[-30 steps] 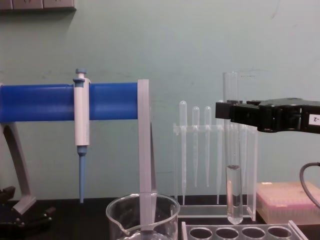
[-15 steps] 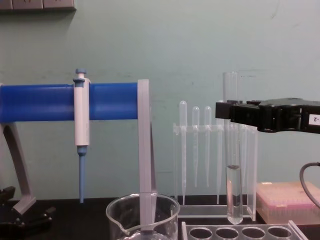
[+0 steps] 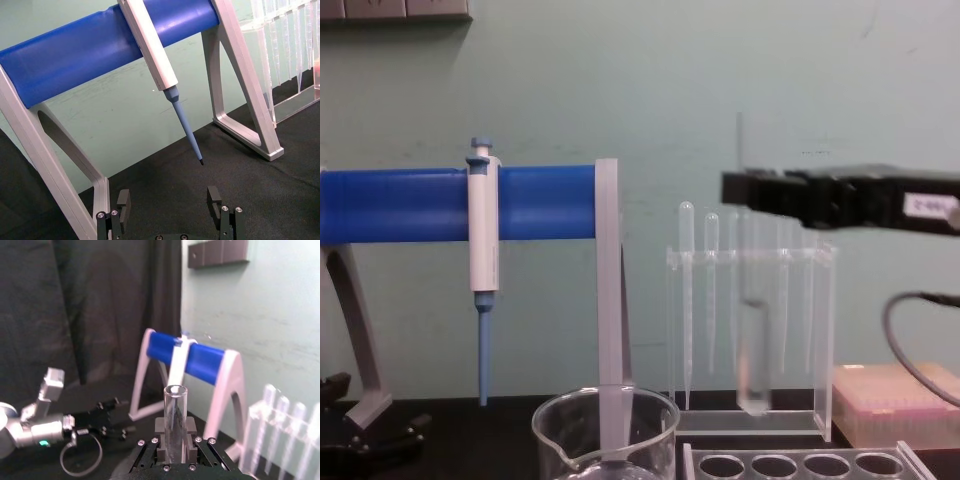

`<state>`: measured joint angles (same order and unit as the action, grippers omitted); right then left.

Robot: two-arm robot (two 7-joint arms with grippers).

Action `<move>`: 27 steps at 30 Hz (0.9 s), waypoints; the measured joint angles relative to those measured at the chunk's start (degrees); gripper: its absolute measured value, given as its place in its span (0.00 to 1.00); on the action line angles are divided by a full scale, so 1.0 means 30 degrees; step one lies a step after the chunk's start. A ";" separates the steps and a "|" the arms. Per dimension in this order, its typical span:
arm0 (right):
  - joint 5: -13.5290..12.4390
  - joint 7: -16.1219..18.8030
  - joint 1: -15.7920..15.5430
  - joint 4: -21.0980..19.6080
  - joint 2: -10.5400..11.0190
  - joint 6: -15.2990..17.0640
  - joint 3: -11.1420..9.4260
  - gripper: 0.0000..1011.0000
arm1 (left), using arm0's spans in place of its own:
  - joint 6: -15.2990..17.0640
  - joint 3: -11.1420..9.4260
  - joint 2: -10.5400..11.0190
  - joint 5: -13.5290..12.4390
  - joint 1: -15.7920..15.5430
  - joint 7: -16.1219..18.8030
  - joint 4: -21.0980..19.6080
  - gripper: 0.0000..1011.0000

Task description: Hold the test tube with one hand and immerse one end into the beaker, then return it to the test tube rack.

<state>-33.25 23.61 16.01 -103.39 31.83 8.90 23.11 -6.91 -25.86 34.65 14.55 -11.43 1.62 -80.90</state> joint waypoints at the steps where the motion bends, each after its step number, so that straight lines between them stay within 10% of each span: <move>1: 0.0001 0.0037 0.0110 0.0009 -0.0090 0.0017 0.0070 0.22 | 0.0000 0.0001 0.0000 0.0000 0.0000 0.0000 0.0000 0.99; 14: 0.0286 0.0853 0.2728 0.2336 -0.2461 -0.0256 0.2132 0.22 | 0.0000 0.0001 -0.0001 0.0000 0.0000 0.0000 0.0000 0.99; 27: 0.1824 0.1468 0.2813 0.5490 -0.3838 -0.2389 0.3467 0.22 | 0.0001 0.0001 -0.0001 -0.0001 0.0001 0.0000 0.0000 0.99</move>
<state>-27.78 28.02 24.45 -86.92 20.32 1.74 33.52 -6.91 -25.86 34.64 14.55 -11.43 1.62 -80.90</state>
